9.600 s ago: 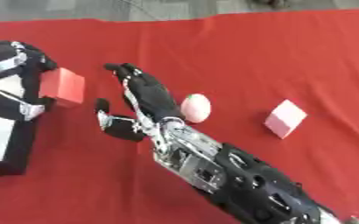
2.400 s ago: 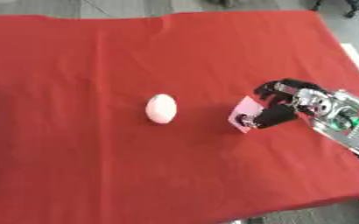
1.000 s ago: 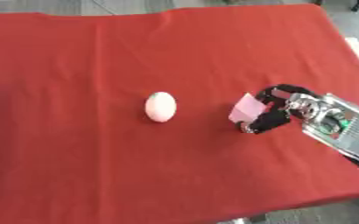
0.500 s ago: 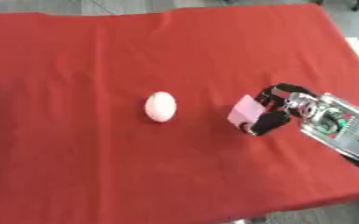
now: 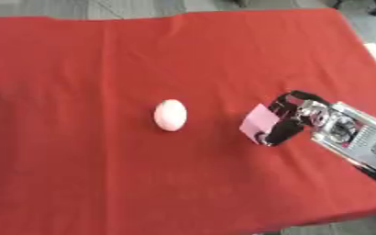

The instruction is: Pick up the objects with one hand, pass them to the other hand, and then place them into the box on the other side of the table.

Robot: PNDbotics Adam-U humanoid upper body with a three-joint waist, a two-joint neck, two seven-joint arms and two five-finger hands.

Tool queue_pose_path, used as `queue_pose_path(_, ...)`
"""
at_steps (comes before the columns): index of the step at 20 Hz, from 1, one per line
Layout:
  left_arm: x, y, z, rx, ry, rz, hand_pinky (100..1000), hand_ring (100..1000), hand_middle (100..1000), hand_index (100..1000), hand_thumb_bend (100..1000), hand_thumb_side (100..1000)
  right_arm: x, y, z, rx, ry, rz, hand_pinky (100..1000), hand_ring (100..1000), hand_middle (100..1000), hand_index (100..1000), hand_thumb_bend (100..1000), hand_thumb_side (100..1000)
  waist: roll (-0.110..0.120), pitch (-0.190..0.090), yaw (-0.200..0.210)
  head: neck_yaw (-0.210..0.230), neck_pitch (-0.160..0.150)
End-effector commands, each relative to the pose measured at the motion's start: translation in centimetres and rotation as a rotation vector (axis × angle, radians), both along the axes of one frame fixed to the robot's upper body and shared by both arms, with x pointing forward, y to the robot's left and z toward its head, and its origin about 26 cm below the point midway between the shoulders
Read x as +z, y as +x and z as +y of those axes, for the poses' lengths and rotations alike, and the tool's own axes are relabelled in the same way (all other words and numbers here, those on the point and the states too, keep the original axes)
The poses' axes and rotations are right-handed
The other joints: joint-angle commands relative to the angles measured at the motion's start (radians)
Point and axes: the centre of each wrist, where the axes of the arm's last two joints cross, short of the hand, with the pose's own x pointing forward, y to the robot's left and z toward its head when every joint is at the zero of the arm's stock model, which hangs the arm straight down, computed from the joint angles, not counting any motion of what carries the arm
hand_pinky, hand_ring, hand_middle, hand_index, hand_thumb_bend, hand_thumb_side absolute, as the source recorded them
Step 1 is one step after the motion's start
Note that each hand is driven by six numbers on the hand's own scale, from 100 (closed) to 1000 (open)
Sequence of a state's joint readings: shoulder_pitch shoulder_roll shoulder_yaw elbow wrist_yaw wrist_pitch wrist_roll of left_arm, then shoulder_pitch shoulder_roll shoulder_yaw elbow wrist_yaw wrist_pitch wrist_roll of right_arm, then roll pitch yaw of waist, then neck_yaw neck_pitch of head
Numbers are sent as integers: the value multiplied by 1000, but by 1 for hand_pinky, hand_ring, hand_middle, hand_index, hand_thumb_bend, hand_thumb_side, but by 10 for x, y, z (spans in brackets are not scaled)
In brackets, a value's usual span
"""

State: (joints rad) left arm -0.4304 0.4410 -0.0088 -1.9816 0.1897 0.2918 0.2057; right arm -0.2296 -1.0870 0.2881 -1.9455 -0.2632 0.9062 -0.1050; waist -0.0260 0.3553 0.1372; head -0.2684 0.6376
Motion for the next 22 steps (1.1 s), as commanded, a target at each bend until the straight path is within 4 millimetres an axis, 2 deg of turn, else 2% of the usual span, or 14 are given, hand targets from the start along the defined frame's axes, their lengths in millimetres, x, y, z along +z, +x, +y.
queue_pose_path(1, 7, -3, 0, -5, 10, -27, 909, 751, 761, 755, 284, 795, 6, 1, -2, -24, -12, -33, 803, 728, 551, 609, 268, 100, 0, -15, 2, 4, -14)
queue_pose_path(5, 7, -4, 1, -4, 11, -27, 909, 752, 761, 751, 282, 795, 8, 0, -1, -44, -4, -66, 789, 689, 521, 576, 218, 100, 0, -15, 0, 7, -12)
queue_pose_path(12, 6, -4, 2, 2, 15, -29, 909, 753, 760, 751, 278, 794, 27, -4, 4, -50, 3, -211, 777, 661, 512, 565, 103, 100, 3, -19, -7, 16, -5)
queue_pose_path(19, 7, -4, 3, 2, 24, -32, 907, 754, 760, 750, 271, 791, 41, 0, 11, 14, 14, -358, 765, 637, 513, 570, 100, 100, 13, -23, -10, 30, -2)
queue_pose_path(21, 8, -4, 2, -6, 34, -37, 905, 755, 758, 750, 298, 792, 43, 3, 20, 65, 30, -394, 759, 632, 514, 571, 100, 100, 19, -26, -8, 40, -5)
queue_pose_path(22, 10, -4, 2, -11, 43, -41, 904, 755, 759, 750, 266, 787, 43, 4, 25, 89, 38, -407, 757, 630, 514, 572, 100, 100, 22, -28, -8, 44, -6)
